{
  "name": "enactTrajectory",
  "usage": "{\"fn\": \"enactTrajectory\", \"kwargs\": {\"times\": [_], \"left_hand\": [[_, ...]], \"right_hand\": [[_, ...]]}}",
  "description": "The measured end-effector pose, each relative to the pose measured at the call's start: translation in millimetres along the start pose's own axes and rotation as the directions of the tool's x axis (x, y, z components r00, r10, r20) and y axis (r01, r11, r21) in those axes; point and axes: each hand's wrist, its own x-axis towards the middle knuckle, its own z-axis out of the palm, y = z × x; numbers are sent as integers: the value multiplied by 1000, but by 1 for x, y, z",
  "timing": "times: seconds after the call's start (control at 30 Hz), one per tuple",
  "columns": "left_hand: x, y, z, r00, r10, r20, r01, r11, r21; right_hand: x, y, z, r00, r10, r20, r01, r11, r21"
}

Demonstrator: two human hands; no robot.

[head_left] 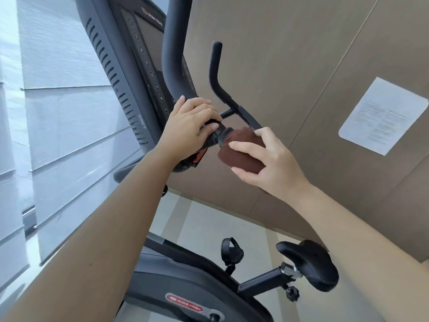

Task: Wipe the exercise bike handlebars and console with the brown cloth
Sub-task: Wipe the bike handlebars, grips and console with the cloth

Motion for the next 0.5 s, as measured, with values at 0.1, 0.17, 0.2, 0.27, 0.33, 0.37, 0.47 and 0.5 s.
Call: {"fn": "enactTrajectory", "kwargs": {"times": [0.1, 0.17, 0.2, 0.27, 0.33, 0.37, 0.47, 0.5], "left_hand": [[-4, -5, -2, 999, -35, -15, 35, 999, 19], [-7, -10, -5, 998, -57, -9, 57, 998, 27], [-8, -13, -7, 998, -65, -3, 65, 997, 27], [-10, -16, -10, 997, -78, 3, 77, 996, 33], [-11, -18, -13, 997, -83, -9, 83, 996, 39], [-11, -19, -14, 996, -83, -22, 84, 996, 39], [-14, -16, -17, 994, -91, -62, 93, 995, 33], [-16, -13, -17, 993, -90, -71, 92, 995, 27]], "right_hand": [[-16, 14, -2, 1000, -12, 13, 11, 999, 36], [-29, 21, -1, 1000, 0, 24, -2, 997, 75], [-36, 24, 0, 999, 12, 30, -15, 996, 88], [-47, 28, 0, 997, 55, 52, -61, 990, 124], [-48, 29, -3, 989, 137, 62, -147, 969, 199], [-43, 28, -5, 981, 189, 31, -191, 951, 241], [-17, 9, -5, 948, 277, -156, -215, 921, 325], [-8, -2, -2, 953, 247, -173, -184, 931, 315]]}}
